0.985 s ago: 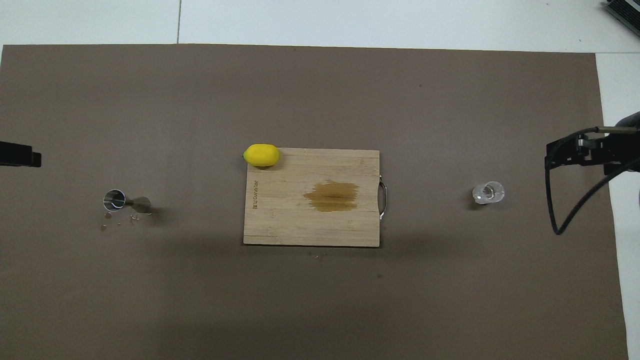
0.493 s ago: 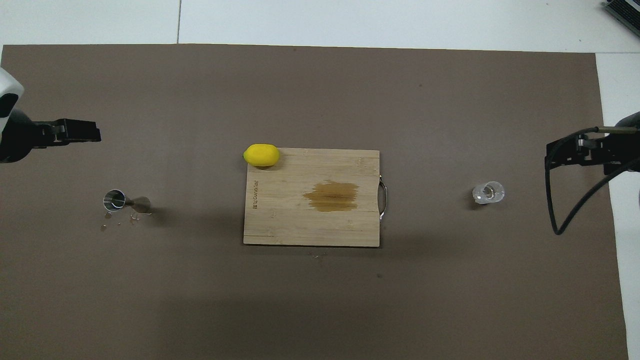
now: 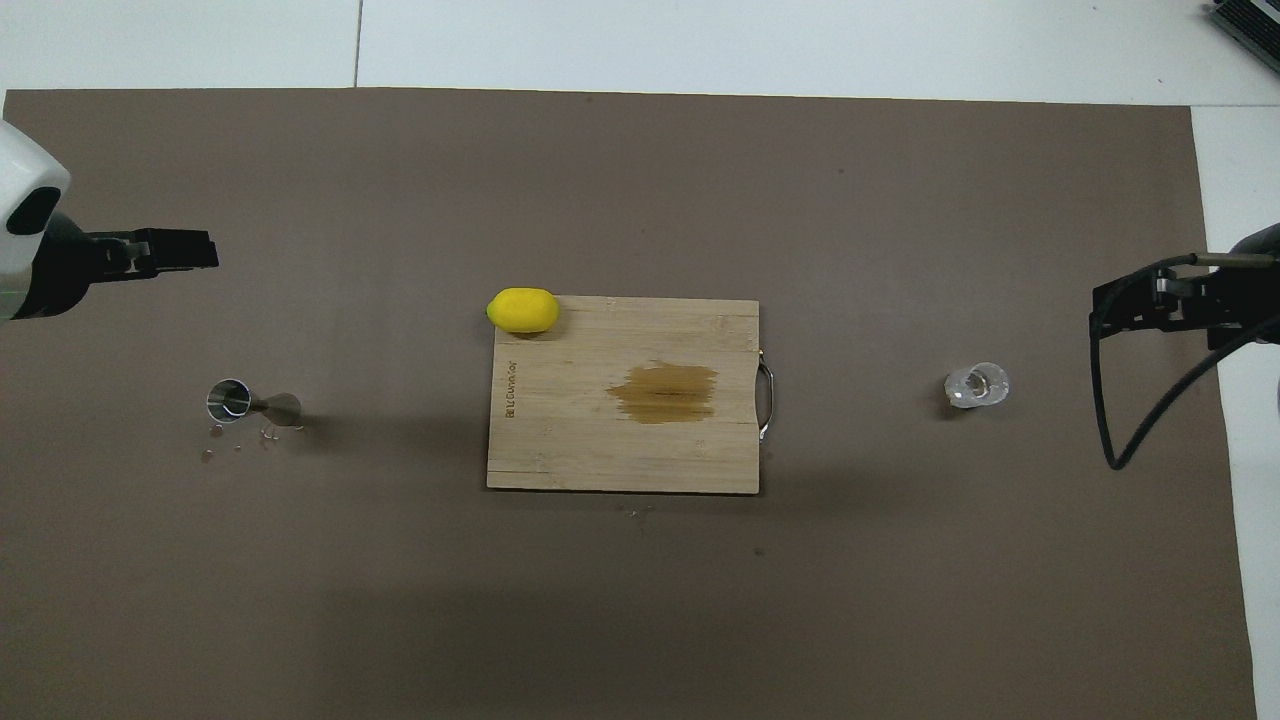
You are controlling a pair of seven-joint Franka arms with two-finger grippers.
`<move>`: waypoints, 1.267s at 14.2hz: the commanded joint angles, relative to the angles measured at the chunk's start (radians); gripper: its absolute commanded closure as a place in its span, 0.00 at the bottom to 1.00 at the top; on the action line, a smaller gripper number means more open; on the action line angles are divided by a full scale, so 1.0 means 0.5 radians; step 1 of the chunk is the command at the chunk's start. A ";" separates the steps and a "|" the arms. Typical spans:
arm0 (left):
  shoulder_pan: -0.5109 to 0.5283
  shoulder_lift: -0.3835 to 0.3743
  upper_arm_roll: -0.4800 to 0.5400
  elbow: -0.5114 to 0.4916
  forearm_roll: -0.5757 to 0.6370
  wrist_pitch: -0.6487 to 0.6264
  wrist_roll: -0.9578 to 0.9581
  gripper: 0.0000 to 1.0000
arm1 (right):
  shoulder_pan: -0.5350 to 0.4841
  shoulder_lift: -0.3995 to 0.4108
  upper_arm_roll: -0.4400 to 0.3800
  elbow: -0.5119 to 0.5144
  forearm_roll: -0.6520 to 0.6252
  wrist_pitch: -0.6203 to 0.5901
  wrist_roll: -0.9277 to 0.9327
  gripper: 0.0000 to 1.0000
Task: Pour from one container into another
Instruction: 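Move the open left gripper down toward the small metal cup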
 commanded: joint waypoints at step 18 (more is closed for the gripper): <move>-0.086 0.014 0.007 0.248 -0.284 -0.652 0.776 0.00 | -0.026 -0.039 0.009 -0.039 0.043 -0.008 -0.007 0.01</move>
